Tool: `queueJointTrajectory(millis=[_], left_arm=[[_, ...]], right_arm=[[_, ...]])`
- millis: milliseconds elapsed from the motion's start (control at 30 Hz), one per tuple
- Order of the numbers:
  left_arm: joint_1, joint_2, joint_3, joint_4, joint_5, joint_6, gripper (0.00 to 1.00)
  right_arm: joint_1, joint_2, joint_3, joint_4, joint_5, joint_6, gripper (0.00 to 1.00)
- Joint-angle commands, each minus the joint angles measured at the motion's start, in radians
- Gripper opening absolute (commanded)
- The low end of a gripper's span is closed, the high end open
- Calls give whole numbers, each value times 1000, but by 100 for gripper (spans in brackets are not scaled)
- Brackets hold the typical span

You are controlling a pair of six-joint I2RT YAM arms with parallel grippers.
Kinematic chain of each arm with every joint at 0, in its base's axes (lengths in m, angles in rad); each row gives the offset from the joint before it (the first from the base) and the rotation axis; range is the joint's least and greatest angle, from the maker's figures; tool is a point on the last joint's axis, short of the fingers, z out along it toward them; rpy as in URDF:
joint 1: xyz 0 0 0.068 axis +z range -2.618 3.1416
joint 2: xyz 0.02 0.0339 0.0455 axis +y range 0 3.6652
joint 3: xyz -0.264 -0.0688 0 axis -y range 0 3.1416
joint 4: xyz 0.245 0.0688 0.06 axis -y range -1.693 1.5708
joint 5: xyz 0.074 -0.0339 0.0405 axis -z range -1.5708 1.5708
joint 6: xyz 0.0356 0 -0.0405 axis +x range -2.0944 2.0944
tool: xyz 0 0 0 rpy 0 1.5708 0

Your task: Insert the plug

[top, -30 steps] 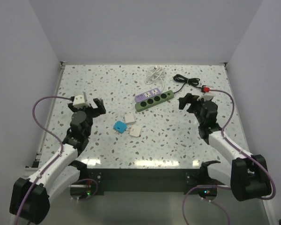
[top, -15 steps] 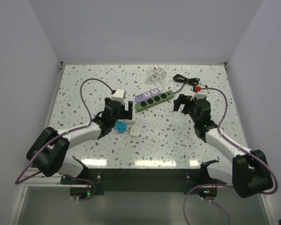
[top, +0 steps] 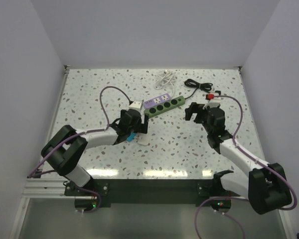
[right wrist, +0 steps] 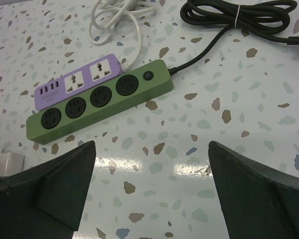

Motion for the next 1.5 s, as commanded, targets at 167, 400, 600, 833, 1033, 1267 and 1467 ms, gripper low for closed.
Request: queueJointTrajectory(millis=[167,400,600,833,1033,1267,1467], left_arm=[[-9,110,114,-79,-73,-44,100],[-12,157,138,-102,-76,-33,68],[-12,151,122,-110,-76,-22,19],[-9,21,79,-35,18,24,0],[14,-80,73,83,117,4,0],[94,-114,44,282,234,-180,0],[96,-125,35,388,202,-352,0]], right_arm=[[5,-53,-19,43,-42,-14,98],[5,-64,-25,50,-48,-14,98],[5,-58,-25,54,-57,-14,98],[7,-27,-19,95,-168,-32,96],[39,-36,-33,176,-224,-23,95],[186,-33,-73,337,-189,14,93],[330,70,-88,529,-112,19,93]])
